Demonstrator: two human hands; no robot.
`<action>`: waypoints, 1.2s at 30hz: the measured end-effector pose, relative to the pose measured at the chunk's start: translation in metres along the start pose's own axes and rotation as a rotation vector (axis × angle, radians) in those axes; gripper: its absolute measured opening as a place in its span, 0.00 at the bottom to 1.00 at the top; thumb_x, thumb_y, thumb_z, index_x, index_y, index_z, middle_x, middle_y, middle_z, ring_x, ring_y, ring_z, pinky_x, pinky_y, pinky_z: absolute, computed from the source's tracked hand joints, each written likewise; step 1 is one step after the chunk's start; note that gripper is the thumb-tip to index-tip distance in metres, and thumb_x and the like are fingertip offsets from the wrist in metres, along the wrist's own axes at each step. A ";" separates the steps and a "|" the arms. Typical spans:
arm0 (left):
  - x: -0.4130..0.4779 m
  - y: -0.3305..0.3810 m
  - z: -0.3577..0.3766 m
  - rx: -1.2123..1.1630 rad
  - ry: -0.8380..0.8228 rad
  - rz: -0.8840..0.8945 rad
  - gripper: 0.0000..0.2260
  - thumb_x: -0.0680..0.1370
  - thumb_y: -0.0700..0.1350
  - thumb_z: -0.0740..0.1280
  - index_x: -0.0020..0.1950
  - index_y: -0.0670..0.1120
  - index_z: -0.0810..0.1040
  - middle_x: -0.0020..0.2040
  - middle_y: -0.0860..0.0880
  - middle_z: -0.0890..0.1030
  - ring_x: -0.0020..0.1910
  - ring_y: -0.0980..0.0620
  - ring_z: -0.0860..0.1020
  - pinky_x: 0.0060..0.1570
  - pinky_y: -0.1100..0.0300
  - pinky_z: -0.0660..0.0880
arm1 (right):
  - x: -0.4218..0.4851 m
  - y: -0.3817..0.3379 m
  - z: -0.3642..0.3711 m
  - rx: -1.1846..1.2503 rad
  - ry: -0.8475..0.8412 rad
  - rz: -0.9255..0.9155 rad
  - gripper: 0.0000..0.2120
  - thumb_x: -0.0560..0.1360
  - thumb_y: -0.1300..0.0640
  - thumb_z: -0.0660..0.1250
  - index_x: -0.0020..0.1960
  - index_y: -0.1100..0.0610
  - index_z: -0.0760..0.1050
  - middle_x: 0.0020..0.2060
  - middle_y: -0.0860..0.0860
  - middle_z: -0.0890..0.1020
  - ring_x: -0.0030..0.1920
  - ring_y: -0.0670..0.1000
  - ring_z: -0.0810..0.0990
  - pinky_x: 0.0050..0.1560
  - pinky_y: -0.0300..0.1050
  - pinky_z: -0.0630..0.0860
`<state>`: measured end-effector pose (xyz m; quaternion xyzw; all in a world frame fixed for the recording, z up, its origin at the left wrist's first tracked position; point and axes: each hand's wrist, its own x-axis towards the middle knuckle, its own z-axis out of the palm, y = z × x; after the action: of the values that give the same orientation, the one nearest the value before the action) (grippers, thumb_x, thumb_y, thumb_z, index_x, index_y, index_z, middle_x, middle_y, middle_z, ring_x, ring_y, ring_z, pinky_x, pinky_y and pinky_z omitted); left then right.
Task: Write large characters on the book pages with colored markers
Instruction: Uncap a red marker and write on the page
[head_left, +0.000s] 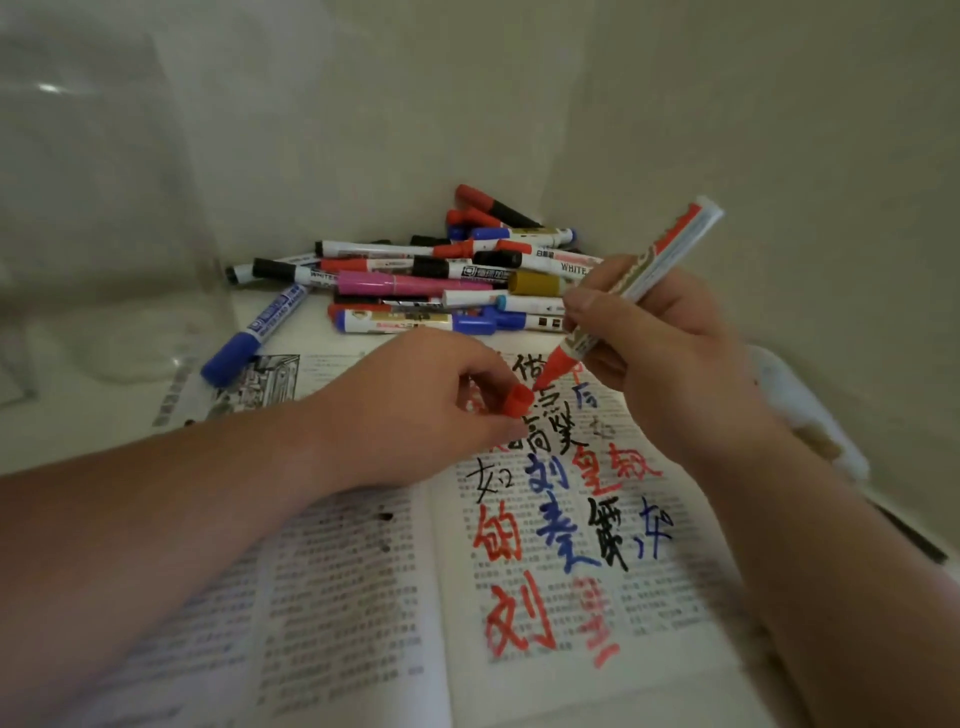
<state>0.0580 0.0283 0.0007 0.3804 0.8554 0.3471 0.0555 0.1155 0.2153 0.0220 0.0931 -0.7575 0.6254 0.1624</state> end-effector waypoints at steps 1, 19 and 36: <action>0.001 0.000 0.000 -0.002 -0.003 0.010 0.07 0.71 0.59 0.76 0.44 0.64 0.79 0.38 0.68 0.78 0.42 0.68 0.76 0.36 0.72 0.68 | -0.001 0.000 0.000 -0.028 -0.004 -0.005 0.06 0.75 0.59 0.66 0.40 0.60 0.75 0.28 0.47 0.73 0.27 0.42 0.69 0.31 0.34 0.68; -0.002 -0.002 0.001 -0.058 -0.030 0.027 0.06 0.73 0.56 0.75 0.42 0.60 0.79 0.37 0.71 0.77 0.39 0.62 0.76 0.38 0.66 0.71 | -0.004 0.004 0.003 -0.246 0.044 -0.191 0.15 0.77 0.51 0.69 0.57 0.61 0.80 0.46 0.66 0.82 0.45 0.71 0.78 0.44 0.68 0.78; -0.001 -0.001 -0.001 -0.051 0.015 -0.017 0.09 0.72 0.62 0.73 0.47 0.61 0.79 0.40 0.62 0.79 0.42 0.69 0.75 0.37 0.73 0.70 | -0.008 -0.005 0.014 -0.310 0.282 -0.141 0.25 0.76 0.60 0.74 0.66 0.43 0.68 0.37 0.54 0.83 0.33 0.52 0.82 0.35 0.48 0.80</action>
<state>0.0576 0.0262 0.0004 0.3690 0.8500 0.3709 0.0616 0.1228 0.2003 0.0218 0.0312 -0.8061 0.4952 0.3226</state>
